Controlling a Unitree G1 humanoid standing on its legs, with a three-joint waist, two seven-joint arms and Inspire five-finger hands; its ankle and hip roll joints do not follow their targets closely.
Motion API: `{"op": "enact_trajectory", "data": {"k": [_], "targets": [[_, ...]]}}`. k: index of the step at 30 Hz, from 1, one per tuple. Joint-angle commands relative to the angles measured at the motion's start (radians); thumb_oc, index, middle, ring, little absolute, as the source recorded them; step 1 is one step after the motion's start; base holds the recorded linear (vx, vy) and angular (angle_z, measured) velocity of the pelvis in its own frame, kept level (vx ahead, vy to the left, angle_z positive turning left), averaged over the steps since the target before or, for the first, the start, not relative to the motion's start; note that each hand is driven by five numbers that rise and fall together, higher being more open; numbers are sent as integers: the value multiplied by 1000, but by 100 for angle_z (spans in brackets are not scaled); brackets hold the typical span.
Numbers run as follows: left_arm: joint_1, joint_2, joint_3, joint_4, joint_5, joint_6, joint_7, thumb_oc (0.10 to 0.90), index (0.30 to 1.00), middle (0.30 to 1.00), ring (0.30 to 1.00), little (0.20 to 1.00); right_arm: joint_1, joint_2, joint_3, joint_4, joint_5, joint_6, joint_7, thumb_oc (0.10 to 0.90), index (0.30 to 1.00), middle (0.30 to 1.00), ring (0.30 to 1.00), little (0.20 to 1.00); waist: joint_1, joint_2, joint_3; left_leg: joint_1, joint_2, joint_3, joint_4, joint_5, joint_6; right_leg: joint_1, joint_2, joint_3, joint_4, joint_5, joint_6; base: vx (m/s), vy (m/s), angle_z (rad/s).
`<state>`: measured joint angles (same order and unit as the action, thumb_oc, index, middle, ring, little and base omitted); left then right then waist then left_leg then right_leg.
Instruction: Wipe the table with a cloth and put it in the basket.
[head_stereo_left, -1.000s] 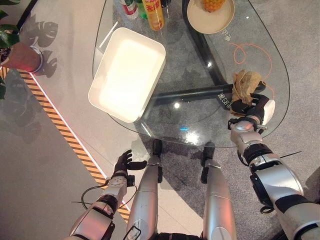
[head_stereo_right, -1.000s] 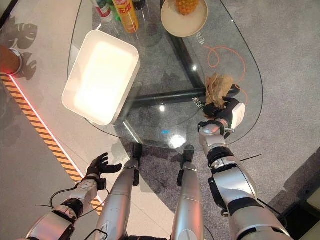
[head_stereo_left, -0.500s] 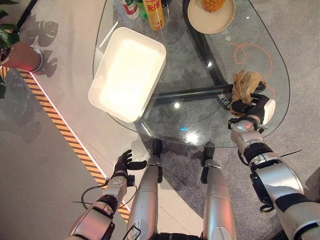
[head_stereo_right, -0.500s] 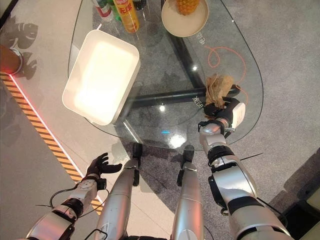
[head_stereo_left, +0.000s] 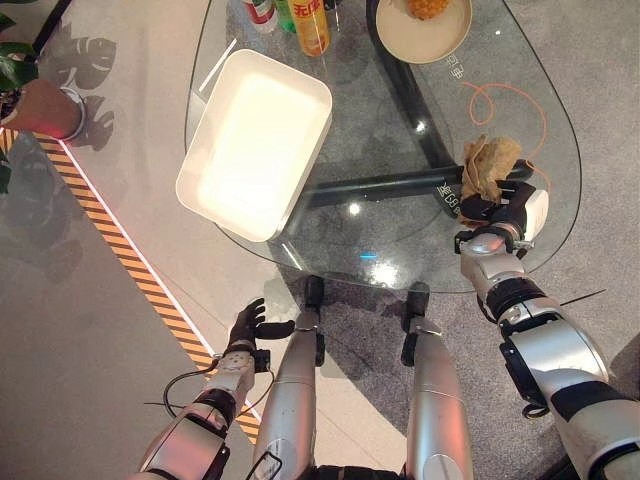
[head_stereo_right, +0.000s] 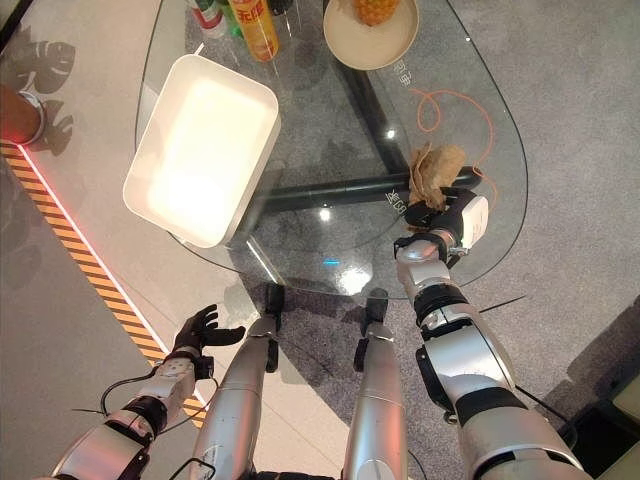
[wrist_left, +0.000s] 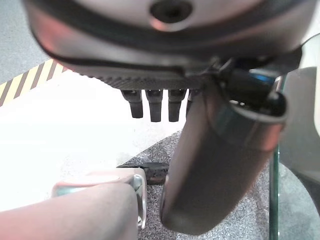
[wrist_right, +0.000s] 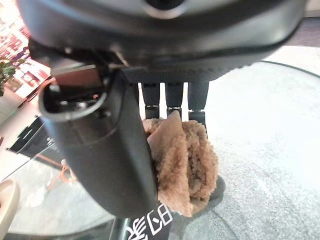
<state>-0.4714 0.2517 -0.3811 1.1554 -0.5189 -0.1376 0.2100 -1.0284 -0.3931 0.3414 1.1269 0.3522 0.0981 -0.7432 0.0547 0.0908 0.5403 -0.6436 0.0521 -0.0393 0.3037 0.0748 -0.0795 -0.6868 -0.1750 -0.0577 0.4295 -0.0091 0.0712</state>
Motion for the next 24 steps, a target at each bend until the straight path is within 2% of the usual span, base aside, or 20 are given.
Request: {"op": "enact_trajectory", "data": {"k": [1, 16, 24], "targets": [[22, 2, -18, -8, -27, -9, 36, 800, 900, 900, 900, 900, -133, 12, 81, -143, -83, -39, 36, 100, 300, 300, 300, 200, 39, 34, -20, -5, -61, 46, 38, -39, 69, 24, 17, -72, -40, 19, -48, -3, 38, 0], [31, -15, -21, -25, -28, -8, 39, 800, 900, 900, 900, 900, -138, 75, 141, -194, -148, 3, 97, 100, 300, 300, 300, 200, 55, 43, -20, -7, -73, 40, 27, -27, 70, 25, 11, -77, -49, 24, -55, 0, 14, 0], [31, -20, -24, -39, -19, -3, 45, 800, 900, 900, 900, 900, -123, 106, 171, -176, -205, 17, 193, 100, 300, 300, 300, 200, 61, 44, -20, -12, -78, 34, 22, -22, 72, 21, 9, -81, -54, 31, -54, 0, 0, 0]]}}
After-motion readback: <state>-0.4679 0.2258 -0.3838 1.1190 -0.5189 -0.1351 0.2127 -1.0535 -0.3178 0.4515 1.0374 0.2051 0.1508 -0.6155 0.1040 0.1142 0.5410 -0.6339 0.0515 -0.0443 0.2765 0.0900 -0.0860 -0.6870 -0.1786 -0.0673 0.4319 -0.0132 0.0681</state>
